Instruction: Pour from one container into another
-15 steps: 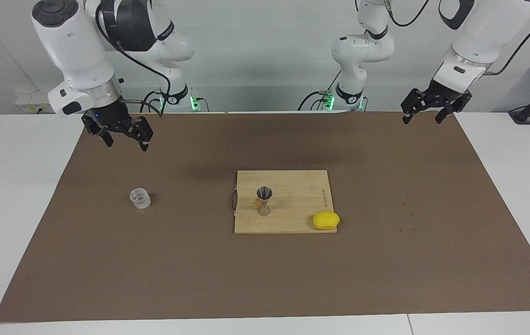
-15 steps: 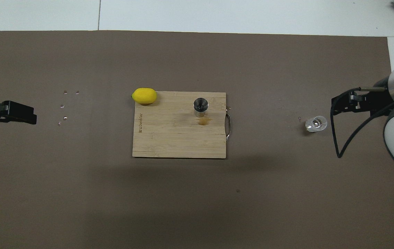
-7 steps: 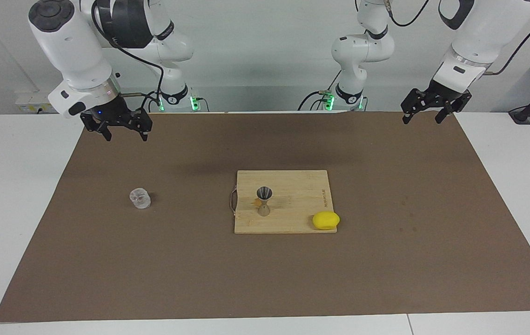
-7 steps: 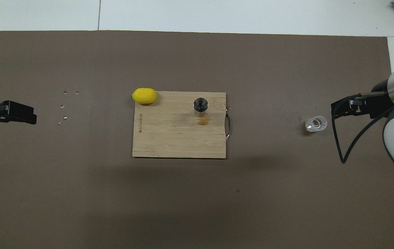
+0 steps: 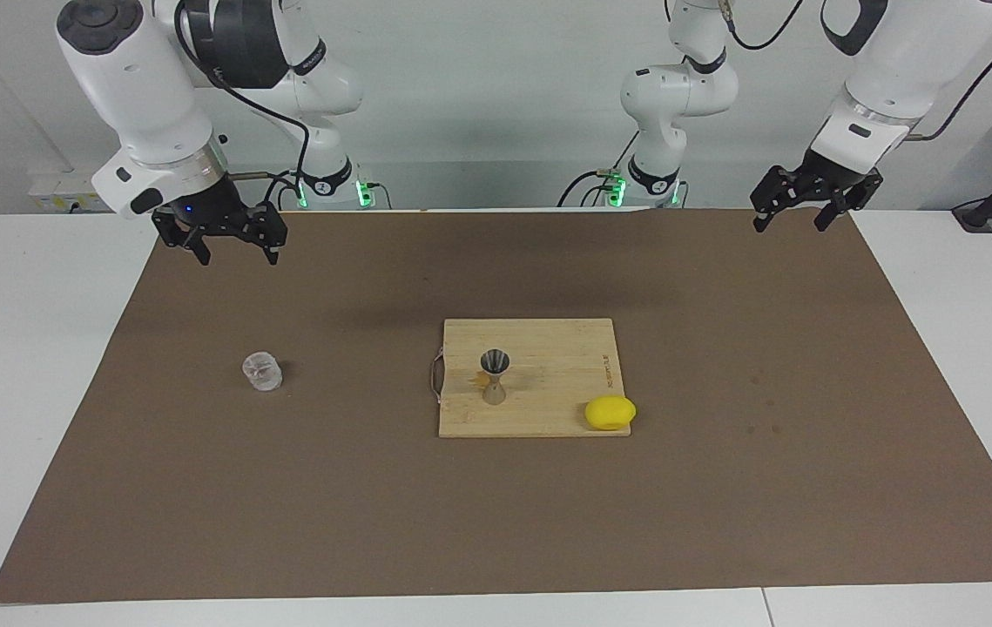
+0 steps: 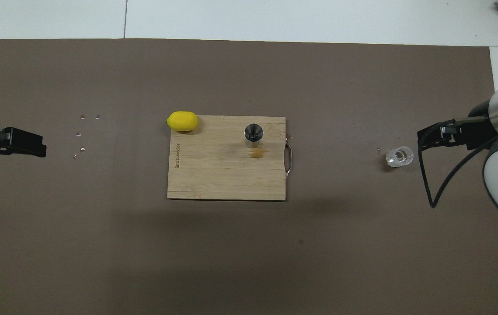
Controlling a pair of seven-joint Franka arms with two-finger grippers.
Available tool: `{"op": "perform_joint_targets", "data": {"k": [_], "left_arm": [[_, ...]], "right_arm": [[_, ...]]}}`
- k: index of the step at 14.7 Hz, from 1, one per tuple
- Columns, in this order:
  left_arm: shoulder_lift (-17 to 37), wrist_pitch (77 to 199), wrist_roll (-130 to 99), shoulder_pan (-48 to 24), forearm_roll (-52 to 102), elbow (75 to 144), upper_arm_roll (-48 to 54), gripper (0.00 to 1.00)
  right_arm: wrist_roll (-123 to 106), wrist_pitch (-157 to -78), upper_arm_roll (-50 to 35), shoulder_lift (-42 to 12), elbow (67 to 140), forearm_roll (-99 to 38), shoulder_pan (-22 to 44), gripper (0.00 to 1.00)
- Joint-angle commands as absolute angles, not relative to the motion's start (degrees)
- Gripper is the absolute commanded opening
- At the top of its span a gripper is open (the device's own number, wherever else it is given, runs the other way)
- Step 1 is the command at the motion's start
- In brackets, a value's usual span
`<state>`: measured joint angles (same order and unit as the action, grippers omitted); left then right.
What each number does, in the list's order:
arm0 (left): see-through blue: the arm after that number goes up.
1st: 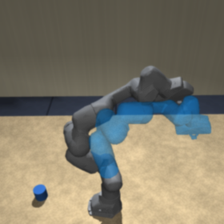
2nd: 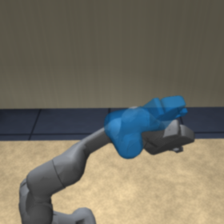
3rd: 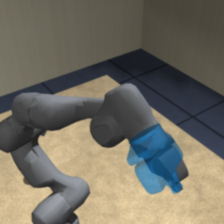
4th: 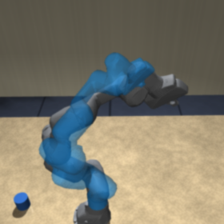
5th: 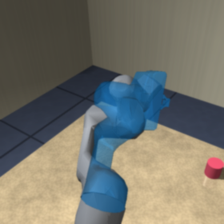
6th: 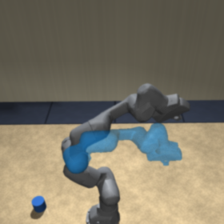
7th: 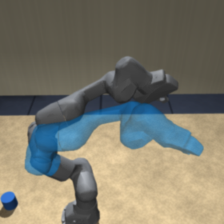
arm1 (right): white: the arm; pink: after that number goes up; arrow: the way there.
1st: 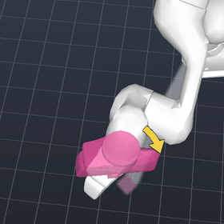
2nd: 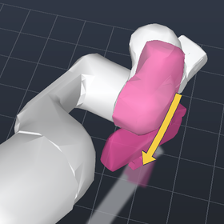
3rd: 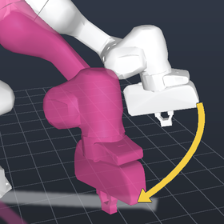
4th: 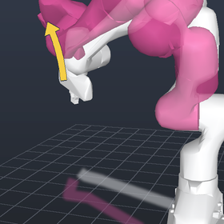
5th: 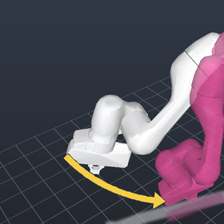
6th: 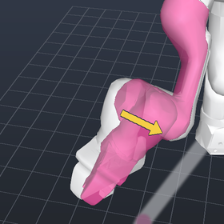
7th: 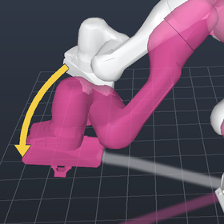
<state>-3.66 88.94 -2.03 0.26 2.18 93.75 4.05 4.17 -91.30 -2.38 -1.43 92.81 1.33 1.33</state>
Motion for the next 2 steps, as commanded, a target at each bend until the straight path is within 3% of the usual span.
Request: {"op": "perform_joint_targets", "data": {"k": [1, 2], "left_arm": [[-4.83, 89.12, -1.32, 0.09, 1.05, 94.75, 3.87, 1.0], [-4.83, 89.12, -1.32, 0.09, 1.05, 94.75, 3.87, 1.0]], "right_arm": [[2.9, -92.2, -2.46, -0.18, 93.87, 0.97, 1.14, 1.0], [2.9, -92.2, -2.46, -0.18, 93.87, 0.97, 1.14, 1.0]]}}
